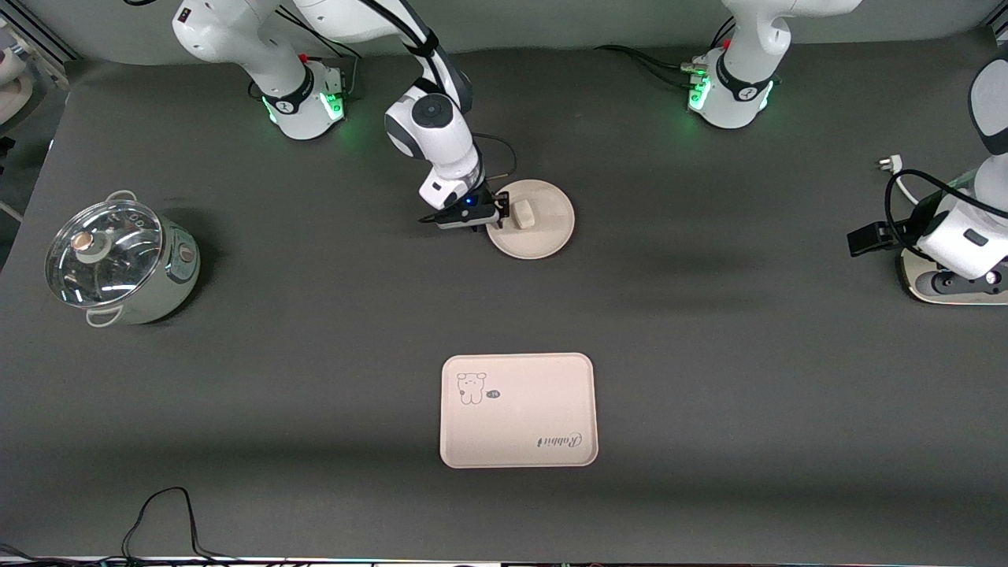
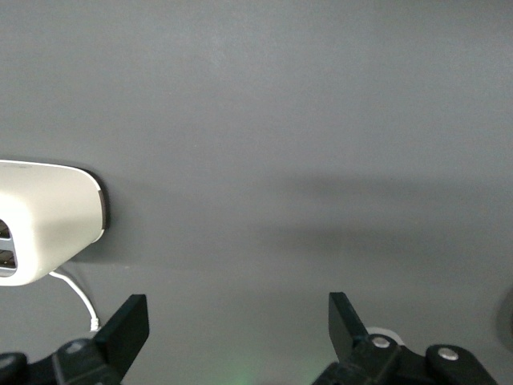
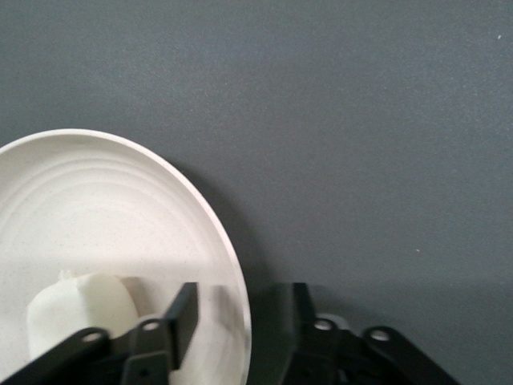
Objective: Place bun in plate and plate on tray
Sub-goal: 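Grasp the plate rim with the right gripper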
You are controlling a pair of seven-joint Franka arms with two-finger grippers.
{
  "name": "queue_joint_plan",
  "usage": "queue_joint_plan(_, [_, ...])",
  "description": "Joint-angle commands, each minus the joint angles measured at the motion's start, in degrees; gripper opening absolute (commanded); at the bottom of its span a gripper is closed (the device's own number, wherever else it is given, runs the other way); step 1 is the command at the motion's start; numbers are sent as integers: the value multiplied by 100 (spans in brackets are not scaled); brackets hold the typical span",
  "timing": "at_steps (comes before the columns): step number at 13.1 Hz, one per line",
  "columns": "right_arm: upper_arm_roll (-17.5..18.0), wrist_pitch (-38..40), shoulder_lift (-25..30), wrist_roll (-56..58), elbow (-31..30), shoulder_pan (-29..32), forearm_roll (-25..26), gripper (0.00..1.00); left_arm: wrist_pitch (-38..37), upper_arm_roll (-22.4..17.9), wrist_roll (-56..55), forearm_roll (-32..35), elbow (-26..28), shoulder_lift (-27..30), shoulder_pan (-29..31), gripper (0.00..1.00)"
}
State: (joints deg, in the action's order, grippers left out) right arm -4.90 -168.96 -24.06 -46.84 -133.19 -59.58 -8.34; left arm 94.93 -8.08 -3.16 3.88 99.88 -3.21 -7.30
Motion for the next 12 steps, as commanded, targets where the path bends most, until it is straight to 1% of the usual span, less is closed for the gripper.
queue_joint_plan(1, [-46,-5,86,-80,21,-62,-97,12,-18,-27,114,69,-101,-31,-17,100])
queue_joint_plan(2, [-46,-5,86,-71,21,-62,-89,7,-36,-27,114,69,-101,-31,-8,100])
queue_joint_plan(3, [-46,4,95,-71,21,-54,-89,6,-27,-27,114,78,-101,-40,44,100])
queue_joint_plan(5, [-46,4,112,-53,21,-36,-89,3,8,-27,227,69,-101,-66,132,100])
queue_joint_plan(7, [-81,39,208,-1,21,17,-89,3,17,-27,351,69,-153,-136,264,100])
queue_joint_plan(8, [-72,239,409,52,30,165,-89,3,17,-18,360,69,-153,-136,290,100])
queue_joint_plan(10, [-55,888,1040,419,47,429,-97,3,17,-27,360,69,-162,-145,291,100])
queue_joint_plan(11, [-63,1170,1305,595,74,578,-193,3,8,-18,360,61,-162,-154,291,100])
queue_joint_plan(12, [-64,1277,1455,788,144,623,-455,3,8,-18,360,69,-162,-154,291,100])
